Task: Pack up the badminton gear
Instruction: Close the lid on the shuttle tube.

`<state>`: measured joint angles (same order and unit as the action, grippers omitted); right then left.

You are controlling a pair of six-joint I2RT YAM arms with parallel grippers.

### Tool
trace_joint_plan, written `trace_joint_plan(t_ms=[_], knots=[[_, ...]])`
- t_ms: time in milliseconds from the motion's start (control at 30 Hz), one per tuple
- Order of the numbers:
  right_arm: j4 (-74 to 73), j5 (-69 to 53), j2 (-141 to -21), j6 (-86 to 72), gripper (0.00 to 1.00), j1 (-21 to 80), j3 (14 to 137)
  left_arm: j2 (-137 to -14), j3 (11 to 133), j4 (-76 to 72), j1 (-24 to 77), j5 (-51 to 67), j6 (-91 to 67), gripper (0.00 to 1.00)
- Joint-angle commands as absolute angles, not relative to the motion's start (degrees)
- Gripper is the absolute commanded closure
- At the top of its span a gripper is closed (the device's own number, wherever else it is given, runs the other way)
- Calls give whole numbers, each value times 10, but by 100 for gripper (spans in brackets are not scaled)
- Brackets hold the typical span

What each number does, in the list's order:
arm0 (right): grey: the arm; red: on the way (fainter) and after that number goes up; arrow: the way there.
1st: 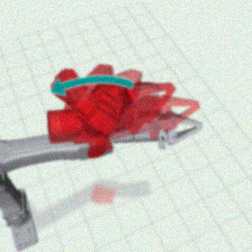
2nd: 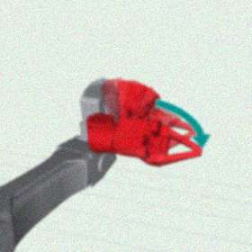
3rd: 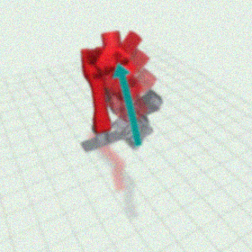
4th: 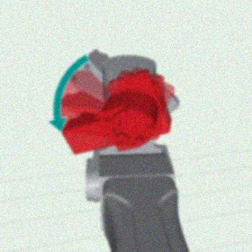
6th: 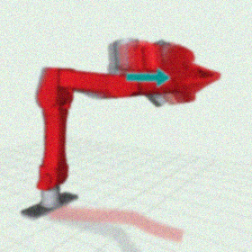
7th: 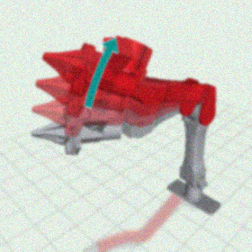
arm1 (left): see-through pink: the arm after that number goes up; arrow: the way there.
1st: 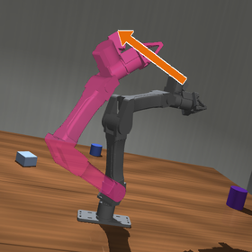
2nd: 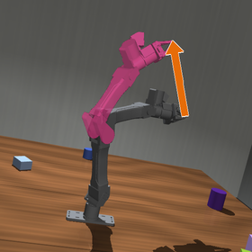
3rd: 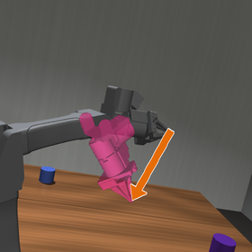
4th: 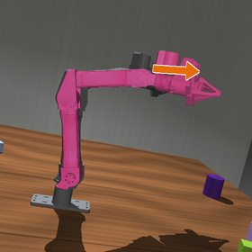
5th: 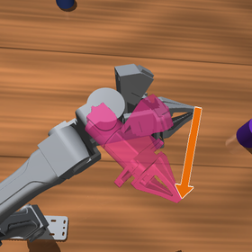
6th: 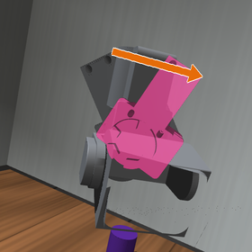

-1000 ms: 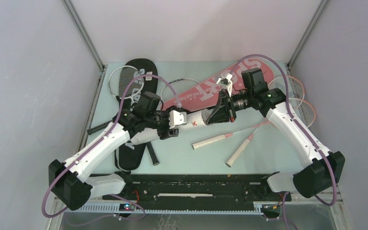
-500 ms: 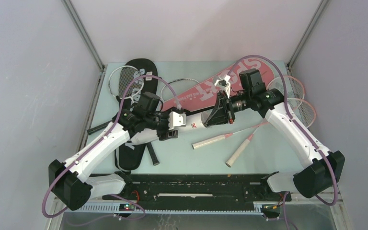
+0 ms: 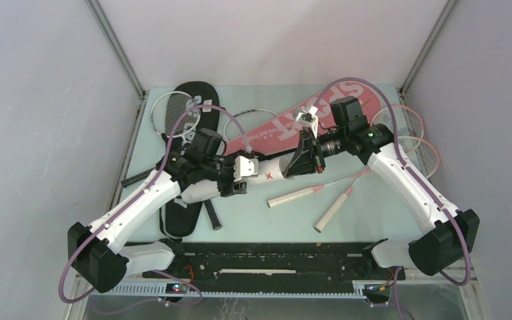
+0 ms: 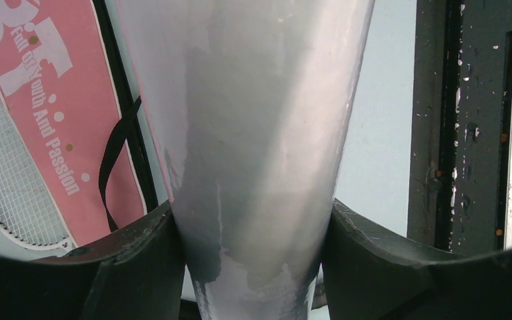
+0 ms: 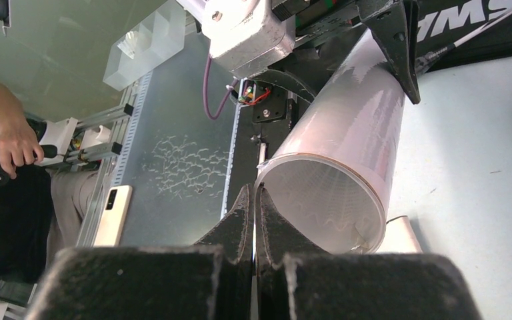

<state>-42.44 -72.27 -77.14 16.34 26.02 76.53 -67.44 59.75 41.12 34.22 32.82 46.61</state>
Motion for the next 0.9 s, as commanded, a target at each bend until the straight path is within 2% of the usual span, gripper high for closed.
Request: trace_joint_plan(t_ms=[0, 500, 633, 867], knots=[[-412, -708, -782, 184, 99, 266, 763, -661, 593, 390, 347, 397, 485, 47], [-302, -666, -744, 104, 100, 273, 723, -681, 606, 379, 344, 460, 445, 48], [-297, -662, -743, 100, 95, 273, 722, -689, 612, 374, 344, 473, 430, 48], [-309, -686, -739, 113, 75, 265, 718, -693, 613, 355, 332, 490, 404, 49]])
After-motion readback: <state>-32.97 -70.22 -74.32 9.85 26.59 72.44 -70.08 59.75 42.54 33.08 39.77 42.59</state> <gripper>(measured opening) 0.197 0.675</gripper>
